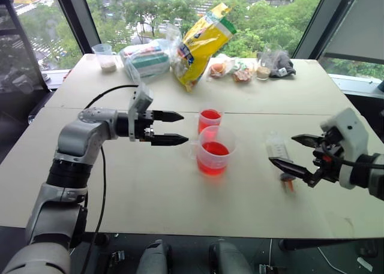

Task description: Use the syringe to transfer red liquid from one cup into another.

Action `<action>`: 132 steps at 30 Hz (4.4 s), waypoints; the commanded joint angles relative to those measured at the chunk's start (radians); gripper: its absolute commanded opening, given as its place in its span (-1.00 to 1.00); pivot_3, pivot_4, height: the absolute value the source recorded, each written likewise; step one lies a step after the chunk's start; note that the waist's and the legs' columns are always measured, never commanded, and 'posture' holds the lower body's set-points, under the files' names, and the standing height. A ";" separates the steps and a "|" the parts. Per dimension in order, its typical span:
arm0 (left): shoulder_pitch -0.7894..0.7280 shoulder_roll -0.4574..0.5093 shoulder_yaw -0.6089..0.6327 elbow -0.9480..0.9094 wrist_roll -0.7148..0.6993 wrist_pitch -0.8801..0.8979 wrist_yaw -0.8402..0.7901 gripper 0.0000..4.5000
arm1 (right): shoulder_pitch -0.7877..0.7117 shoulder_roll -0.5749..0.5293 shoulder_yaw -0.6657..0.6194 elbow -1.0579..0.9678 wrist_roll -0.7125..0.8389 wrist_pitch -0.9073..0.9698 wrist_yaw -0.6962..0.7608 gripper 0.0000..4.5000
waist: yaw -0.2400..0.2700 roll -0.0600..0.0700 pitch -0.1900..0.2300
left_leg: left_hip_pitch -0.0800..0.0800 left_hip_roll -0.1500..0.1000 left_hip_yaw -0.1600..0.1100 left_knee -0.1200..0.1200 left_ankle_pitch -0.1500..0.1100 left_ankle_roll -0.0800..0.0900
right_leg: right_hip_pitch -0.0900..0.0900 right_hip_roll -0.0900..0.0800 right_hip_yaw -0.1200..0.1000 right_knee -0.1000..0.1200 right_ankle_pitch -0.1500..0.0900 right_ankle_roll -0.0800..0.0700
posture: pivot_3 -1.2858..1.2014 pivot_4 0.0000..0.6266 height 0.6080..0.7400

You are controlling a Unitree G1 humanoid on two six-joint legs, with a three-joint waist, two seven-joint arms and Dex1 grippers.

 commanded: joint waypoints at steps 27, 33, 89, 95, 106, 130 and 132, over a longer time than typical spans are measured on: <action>-0.008 -0.009 0.034 -0.045 -0.037 -0.008 0.044 1.00 | -0.161 -0.031 0.105 0.144 -0.038 0.129 -0.014 1.00 | 0.000 0.000 0.000 | 0.000 0.000 0.000 0.000 0.000 0.000 | 0.000 0.000 0.000 0.000 0.000 0.000 | 0.03 -0.52 1.00; -0.009 -0.032 0.027 -0.035 -0.031 -0.023 0.044 1.00 | -0.315 -0.008 0.223 0.349 -0.078 0.240 -0.047 1.00 | -0.002 0.000 0.000 | 0.000 0.000 0.000 0.000 0.000 0.000 | 0.000 0.000 0.000 0.000 0.000 0.000 | 0.03 -0.52 1.00; -0.156 -0.076 -0.013 0.116 0.012 -0.096 0.005 1.00 | -0.724 0.919 0.081 0.120 -0.383 -0.153 0.011 -0.37 | 0.000 0.001 0.000 | -0.002 0.000 0.001 -0.001 0.000 0.000 | -0.002 0.000 -0.002 0.001 0.001 0.001 | 0.03 -0.52 1.00; -0.196 -0.070 -0.010 0.152 0.020 -0.095 -0.023 1.00 | -0.389 0.941 0.339 0.108 -0.570 -0.496 0.099 -0.37 | -0.004 0.001 0.000 | -0.002 -0.001 0.001 -0.001 0.000 0.000 | -0.002 0.000 -0.001 0.000 0.001 0.001 | 0.03 -0.52 1.00; -0.205 -0.062 -0.012 0.143 0.025 -0.080 -0.039 1.00 | -0.127 0.954 0.545 0.246 -0.772 -0.882 0.131 -0.37 | -0.005 0.001 0.000 | 0.000 0.000 0.001 -0.001 0.000 0.000 | -0.002 0.001 -0.001 0.001 0.001 0.001 | 0.03 -0.52 1.00; -0.307 -0.168 -0.012 0.246 0.060 -0.158 -0.026 1.00 | -0.062 0.902 0.644 0.281 -0.827 -0.936 0.140 -0.37 | -0.002 0.001 0.000 | 0.000 -0.001 0.000 0.000 0.000 0.000 | -0.001 0.001 -0.001 0.001 0.001 0.001 | 0.03 -0.52 1.00; -0.309 -0.183 -0.026 0.264 0.079 -0.183 -0.025 1.00 | -0.064 0.899 0.645 0.280 -0.826 -0.933 0.140 -0.37 | -0.003 0.001 0.000 | 0.000 0.000 0.000 0.000 0.000 0.000 | -0.001 0.001 -0.001 0.001 0.001 0.001 | 0.03 -0.52 1.00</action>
